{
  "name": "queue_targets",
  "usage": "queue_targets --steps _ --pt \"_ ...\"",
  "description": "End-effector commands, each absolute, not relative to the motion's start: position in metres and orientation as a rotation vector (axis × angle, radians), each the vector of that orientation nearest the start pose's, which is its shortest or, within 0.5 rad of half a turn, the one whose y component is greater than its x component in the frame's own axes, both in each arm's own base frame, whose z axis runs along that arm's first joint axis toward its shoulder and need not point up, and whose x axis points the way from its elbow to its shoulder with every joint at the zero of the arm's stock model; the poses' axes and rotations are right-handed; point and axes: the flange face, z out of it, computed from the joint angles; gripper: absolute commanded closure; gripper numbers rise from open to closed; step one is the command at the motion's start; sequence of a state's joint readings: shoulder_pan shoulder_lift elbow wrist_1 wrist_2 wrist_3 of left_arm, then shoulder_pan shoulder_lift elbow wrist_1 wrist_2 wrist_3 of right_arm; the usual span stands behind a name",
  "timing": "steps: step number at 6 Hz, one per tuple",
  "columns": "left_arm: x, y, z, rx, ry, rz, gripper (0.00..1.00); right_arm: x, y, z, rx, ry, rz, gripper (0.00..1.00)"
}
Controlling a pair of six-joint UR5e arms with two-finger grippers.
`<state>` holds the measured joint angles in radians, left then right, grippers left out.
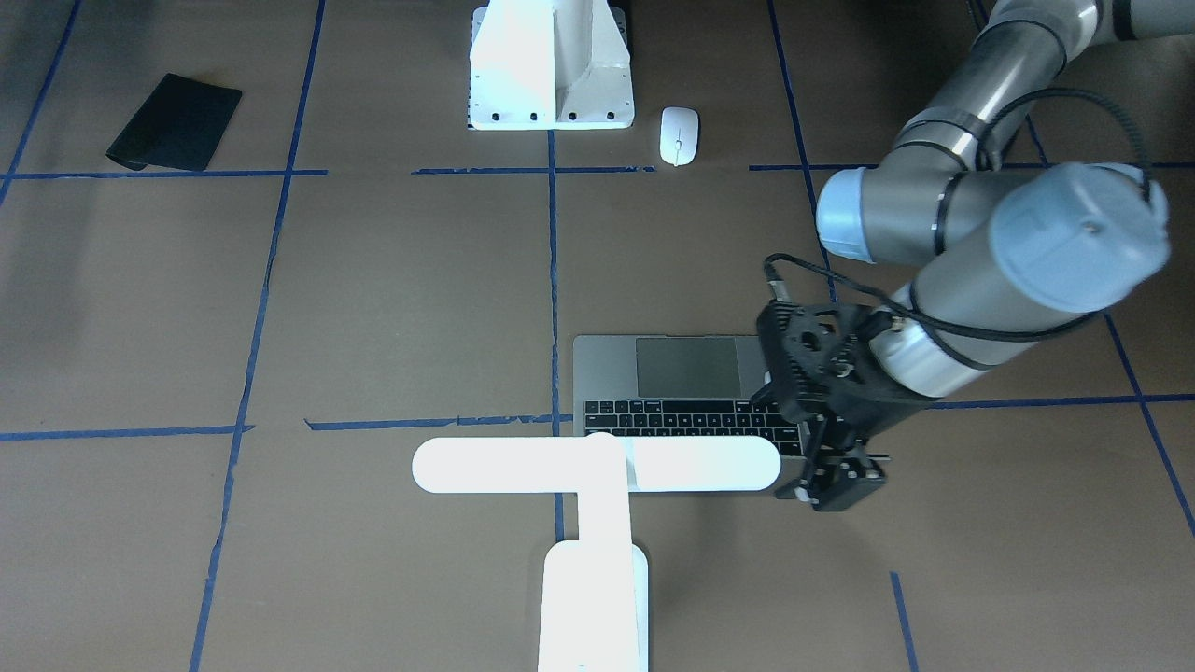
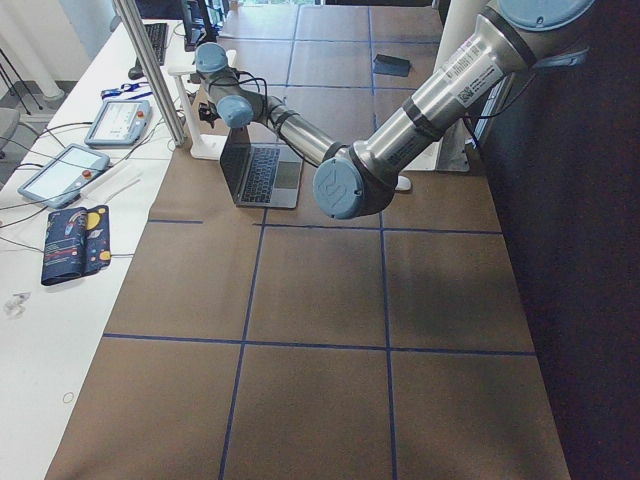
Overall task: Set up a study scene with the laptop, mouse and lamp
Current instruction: 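Release the laptop and withdraw the left gripper away from the table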
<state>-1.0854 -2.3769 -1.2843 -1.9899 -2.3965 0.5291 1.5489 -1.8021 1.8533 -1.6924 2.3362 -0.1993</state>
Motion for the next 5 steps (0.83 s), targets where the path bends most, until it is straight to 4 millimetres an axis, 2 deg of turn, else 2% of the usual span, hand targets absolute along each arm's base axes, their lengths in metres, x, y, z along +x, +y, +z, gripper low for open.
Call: queue_targets --steps 1,2,3,4,5 --pt "0.232 -0.681 0.287 0.929 0.832 1.208 0.0 0.056 -0.39 0.634 0.003 -0.769 -0.184 0.0" --pt "0.192 -0.678 0.327 0.888 0.822 1.147 0.0 0.056 -0.391 0.633 0.006 -0.769 -0.185 0.0" --pt "0.165 -0.678 0.364 0.791 0.825 1.076 0.0 0.056 -0.392 0.629 0.015 -0.767 -0.191 0.0" --pt "0.16 -0.679 0.391 0.579 0.862 0.955 0.0 0.055 -0.396 0.624 0.025 -0.769 -0.194 0.0" --pt "0.143 -0.681 0.41 0.413 0.88 0.792 0.0 0.054 -0.397 0.614 0.076 -0.783 -0.214 0.0"
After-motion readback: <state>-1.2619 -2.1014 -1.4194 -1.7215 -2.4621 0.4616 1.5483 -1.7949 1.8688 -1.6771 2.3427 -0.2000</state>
